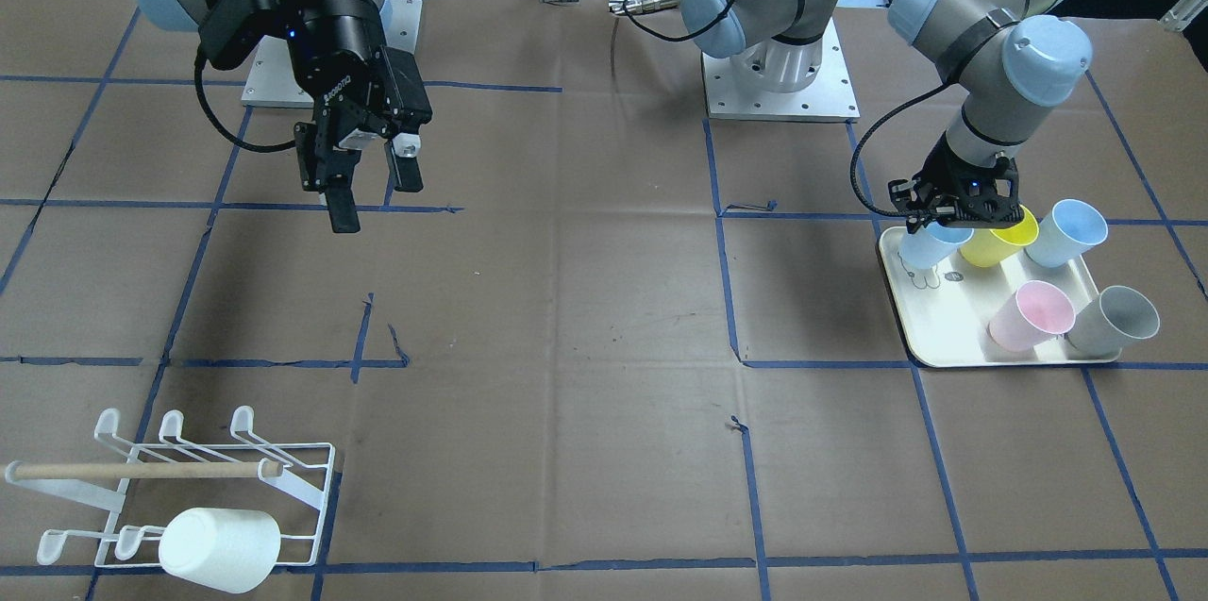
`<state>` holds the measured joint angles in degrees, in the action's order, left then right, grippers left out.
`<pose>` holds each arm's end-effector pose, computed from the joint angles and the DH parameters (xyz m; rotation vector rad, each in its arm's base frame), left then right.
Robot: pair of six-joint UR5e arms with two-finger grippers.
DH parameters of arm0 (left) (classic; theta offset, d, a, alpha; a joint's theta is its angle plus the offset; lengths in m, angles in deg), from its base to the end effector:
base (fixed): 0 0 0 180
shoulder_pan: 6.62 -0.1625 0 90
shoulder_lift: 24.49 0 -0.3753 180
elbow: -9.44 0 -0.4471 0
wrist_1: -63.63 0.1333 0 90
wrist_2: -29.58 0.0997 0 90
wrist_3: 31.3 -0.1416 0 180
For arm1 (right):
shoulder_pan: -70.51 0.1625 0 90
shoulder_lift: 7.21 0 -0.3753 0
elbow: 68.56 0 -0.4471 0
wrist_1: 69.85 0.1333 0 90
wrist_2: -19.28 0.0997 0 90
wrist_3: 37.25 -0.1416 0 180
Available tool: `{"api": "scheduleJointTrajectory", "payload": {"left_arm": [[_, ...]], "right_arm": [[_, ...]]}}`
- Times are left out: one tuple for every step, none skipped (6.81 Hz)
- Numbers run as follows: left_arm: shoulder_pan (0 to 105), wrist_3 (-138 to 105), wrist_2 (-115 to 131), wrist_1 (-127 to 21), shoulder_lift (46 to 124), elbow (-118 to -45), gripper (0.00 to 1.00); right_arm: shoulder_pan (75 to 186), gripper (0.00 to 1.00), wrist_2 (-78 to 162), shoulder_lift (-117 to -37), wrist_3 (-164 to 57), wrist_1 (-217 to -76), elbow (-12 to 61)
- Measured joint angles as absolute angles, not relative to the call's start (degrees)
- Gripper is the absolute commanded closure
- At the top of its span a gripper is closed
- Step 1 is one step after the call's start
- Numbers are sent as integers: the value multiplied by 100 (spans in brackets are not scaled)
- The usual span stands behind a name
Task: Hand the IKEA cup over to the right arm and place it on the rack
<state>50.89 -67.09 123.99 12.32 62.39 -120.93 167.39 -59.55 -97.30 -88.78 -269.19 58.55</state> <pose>0.1324 -0.4358 0.1280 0.0867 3.0624 0.0343 0.2217 -0.4960 0.3214 0.6514 1.9770 -1.2254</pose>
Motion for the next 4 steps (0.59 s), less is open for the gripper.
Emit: {"api": "scheduleJointTrajectory", "payload": {"left_arm": [[5101, -6707, 12382, 945, 6263, -11747, 100], [5151, -6716, 12344, 450, 6290, -11268, 100], [5277, -6715, 12221, -170, 6317, -10675, 100], [5487, -6688, 12071, -786, 6371, -10029, 100]], "right_arm": [[16806, 0, -5591, -9717, -9617, -27122, 5935], [16830, 0, -5248, -9675, -10356, -27385, 6010], [16838, 0, -5080, -9600, -11022, -27750, 6115], [16840, 0, -5018, -9539, -11562, -28056, 6212]]}}
